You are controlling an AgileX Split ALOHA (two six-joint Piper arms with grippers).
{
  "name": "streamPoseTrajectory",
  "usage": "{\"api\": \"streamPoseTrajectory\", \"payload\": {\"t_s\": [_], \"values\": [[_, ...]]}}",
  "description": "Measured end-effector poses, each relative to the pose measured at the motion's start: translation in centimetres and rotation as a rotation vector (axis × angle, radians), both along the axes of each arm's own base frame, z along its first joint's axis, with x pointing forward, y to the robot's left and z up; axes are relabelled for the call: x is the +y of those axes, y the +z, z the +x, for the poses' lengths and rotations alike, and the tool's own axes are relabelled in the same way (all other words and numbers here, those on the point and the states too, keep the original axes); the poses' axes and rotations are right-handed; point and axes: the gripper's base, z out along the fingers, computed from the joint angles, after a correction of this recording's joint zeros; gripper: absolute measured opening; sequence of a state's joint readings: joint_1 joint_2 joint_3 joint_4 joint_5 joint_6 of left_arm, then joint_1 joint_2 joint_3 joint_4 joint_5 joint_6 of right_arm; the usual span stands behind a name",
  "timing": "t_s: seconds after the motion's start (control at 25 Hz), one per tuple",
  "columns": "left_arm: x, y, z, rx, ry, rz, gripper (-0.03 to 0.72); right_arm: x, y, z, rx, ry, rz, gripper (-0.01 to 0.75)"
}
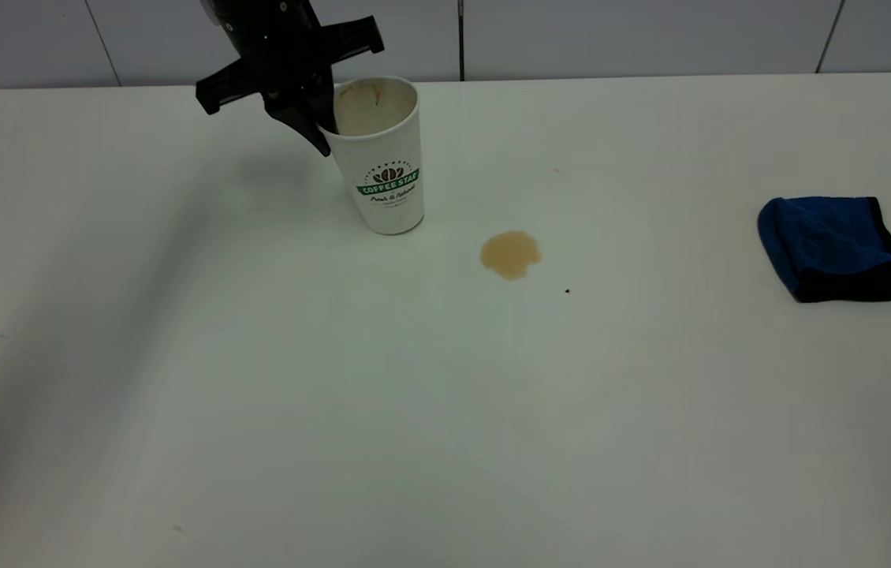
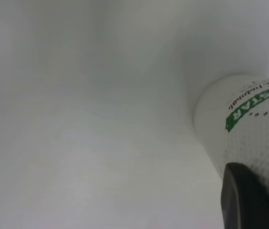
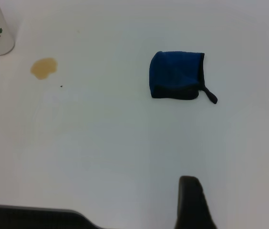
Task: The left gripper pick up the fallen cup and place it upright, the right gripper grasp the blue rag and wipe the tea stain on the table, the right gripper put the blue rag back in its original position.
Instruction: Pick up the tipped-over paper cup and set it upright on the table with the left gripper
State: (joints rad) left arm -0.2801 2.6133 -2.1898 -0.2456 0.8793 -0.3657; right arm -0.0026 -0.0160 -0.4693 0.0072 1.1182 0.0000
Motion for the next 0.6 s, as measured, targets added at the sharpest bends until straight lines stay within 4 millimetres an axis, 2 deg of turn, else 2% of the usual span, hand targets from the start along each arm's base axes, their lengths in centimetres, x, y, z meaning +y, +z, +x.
{"api": "streamPoseTrajectory", "payload": {"t_s": [0.36, 0.6], "values": [[-0.60, 0.25, 0.20, -0.040, -0.061, -0.065, 0.303, 0.00, 0.00, 0.00, 0.000, 0.000, 0.000, 0.509], [-0.58, 0.70, 0.20, -0.047, -0.073, -0.067, 0.341, 0.00, 0.00, 0.00, 0.000, 0.000, 0.000, 0.509]]}}
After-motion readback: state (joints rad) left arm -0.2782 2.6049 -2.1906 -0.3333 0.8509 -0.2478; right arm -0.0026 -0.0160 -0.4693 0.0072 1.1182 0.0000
